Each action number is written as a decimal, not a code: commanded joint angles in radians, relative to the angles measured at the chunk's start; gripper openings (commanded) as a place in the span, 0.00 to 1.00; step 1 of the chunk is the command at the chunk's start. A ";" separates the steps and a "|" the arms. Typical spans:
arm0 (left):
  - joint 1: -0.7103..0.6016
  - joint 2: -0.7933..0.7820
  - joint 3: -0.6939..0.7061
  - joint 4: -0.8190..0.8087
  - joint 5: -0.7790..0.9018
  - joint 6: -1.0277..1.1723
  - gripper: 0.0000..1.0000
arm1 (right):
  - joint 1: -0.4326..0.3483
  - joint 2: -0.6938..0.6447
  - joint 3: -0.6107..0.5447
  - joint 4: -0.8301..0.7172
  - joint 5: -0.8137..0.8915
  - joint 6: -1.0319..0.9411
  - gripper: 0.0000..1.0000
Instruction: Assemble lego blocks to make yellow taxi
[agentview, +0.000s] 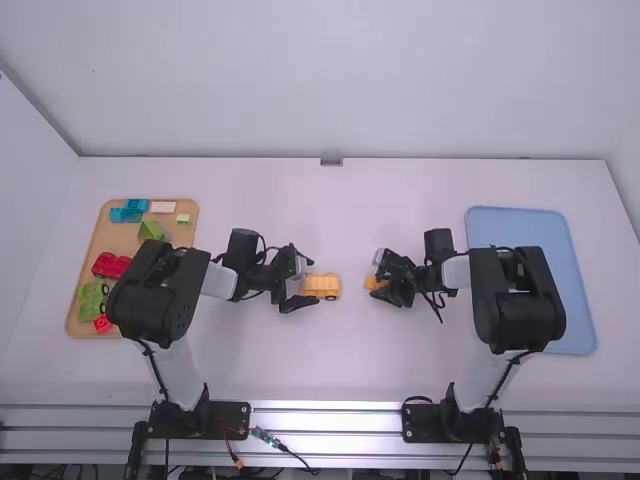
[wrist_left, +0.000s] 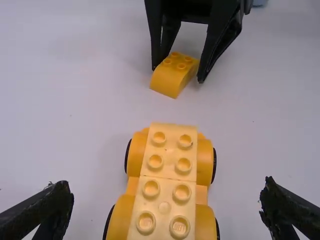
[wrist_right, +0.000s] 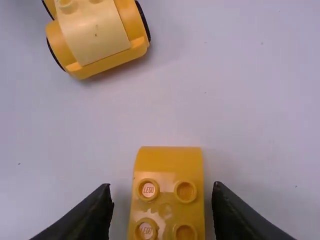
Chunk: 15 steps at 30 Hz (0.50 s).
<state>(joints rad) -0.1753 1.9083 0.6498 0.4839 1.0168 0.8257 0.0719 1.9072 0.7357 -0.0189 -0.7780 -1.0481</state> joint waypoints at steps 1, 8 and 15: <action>-0.007 0.009 0.013 -0.004 0.014 -0.008 0.99 | 0.001 -0.017 0.012 -0.005 0.015 0.000 0.50; -0.007 0.009 0.013 -0.008 0.014 -0.007 0.99 | 0.001 -0.017 0.011 0.011 0.017 0.022 0.44; -0.007 0.009 0.013 -0.023 0.011 -0.007 0.99 | 0.001 -0.017 0.010 0.013 0.017 0.021 0.30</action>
<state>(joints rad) -0.1753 1.9087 0.6498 0.4652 1.0164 0.8257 0.0719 1.9072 0.7357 -0.0002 -0.7658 -1.0279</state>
